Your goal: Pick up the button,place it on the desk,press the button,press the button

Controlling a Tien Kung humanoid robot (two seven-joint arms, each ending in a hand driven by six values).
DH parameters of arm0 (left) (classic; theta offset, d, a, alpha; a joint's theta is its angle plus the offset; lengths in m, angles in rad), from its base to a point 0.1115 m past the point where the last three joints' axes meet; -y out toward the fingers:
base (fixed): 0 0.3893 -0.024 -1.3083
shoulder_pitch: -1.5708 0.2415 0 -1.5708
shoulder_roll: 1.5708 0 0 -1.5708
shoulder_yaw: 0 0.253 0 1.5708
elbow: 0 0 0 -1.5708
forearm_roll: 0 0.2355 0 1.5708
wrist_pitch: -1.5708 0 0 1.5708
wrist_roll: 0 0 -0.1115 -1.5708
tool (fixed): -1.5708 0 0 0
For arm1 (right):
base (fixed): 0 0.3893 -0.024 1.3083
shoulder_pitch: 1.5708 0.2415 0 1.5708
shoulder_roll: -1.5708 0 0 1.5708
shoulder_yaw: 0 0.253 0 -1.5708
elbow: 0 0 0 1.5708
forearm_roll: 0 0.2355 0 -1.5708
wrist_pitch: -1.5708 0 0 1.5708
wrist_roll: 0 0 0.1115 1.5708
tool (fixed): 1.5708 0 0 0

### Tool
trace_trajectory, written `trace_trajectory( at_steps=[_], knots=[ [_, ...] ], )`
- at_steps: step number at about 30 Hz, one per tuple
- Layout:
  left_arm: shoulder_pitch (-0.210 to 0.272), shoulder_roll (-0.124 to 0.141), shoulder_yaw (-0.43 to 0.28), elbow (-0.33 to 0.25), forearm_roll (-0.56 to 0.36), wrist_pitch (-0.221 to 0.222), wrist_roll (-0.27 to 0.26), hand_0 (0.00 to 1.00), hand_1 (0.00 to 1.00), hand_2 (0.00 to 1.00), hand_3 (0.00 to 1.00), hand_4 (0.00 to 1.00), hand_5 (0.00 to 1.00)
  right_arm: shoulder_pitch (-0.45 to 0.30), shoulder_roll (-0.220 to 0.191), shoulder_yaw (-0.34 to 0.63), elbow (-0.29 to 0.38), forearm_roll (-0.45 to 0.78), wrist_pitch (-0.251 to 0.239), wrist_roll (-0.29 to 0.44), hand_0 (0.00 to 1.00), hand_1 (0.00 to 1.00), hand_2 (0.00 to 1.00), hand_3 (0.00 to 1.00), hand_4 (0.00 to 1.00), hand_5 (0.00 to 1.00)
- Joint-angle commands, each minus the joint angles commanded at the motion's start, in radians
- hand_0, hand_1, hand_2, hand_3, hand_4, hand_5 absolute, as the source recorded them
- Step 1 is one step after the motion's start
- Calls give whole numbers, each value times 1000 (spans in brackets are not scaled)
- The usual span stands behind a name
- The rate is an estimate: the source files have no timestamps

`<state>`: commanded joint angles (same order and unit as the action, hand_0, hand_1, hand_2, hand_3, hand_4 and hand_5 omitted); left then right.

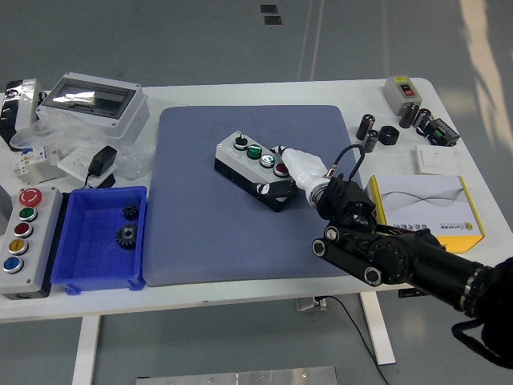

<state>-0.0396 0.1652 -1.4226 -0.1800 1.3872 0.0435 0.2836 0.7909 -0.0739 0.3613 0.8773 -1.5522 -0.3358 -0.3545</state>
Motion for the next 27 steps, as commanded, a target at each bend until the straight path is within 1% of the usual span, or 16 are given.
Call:
trace_trajectory(
  at_steps=[1,2,4,7,8,9,13,14,18,19,20,22,24,27],
  knots=[
    [0,0,0,0,0,0,0,625,512,531,590,600,216,-1,-1,0,0,1,2,4,91,338,443,593,210,2],
    [1,0,0,0,-1,0,0,625,512,530,589,598,216,-3,-3,1,2,1,4,11,73,292,380,394,40,2],
    [2,1,0,0,-1,0,-1,625,512,530,589,598,216,-8,-9,7,9,1,6,27,73,292,380,394,40,2],
    [3,1,0,0,-3,1,-2,625,512,530,589,598,216,-16,-29,23,41,-4,12,77,73,292,380,394,40,2],
    [3,2,1,0,-4,1,-3,625,512,531,589,598,217,-18,-37,28,55,-4,16,95,69,282,352,325,2,2],
    [3,2,1,0,-5,1,-3,625,512,531,589,598,217,-21,-52,32,75,-6,23,117,69,282,352,325,2,2],
    [4,2,1,0,-9,2,-4,625,512,531,589,598,217,-27,-123,39,164,-1,62,208,69,282,352,325,2,2],
    [4,1,2,0,-11,3,-4,625,513,530,590,597,217,-28,-141,38,186,1,69,227,66,278,322,251,2,2],
    [5,-1,3,0,-14,3,-6,625,513,530,590,597,217,-30,-227,31,290,17,100,317,66,278,322,251,2,2],
    [5,-1,3,0,-14,3,-6,625,513,530,590,597,217,-29,-249,26,317,21,115,341,66,278,322,251,2,2],
    [5,-2,3,0,-13,3,-6,625,513,531,590,598,219,-26,-268,17,340,29,130,361,64,277,287,216,2,2],
    [4,-3,0,0,-6,2,-5,625,513,531,590,598,219,-17,-307,-11,386,37,155,407,64,277,287,216,2,2],
    [1,-3,-1,0,-3,2,-6,625,513,531,590,598,219,-12,-324,-36,399,13,151,426,64,277,287,216,2,2],
    [-3,-3,-5,0,5,1,-8,625,514,531,590,598,217,-11,-331,-75,386,-53,113,422,86,289,297,219,2,2]
  ],
)
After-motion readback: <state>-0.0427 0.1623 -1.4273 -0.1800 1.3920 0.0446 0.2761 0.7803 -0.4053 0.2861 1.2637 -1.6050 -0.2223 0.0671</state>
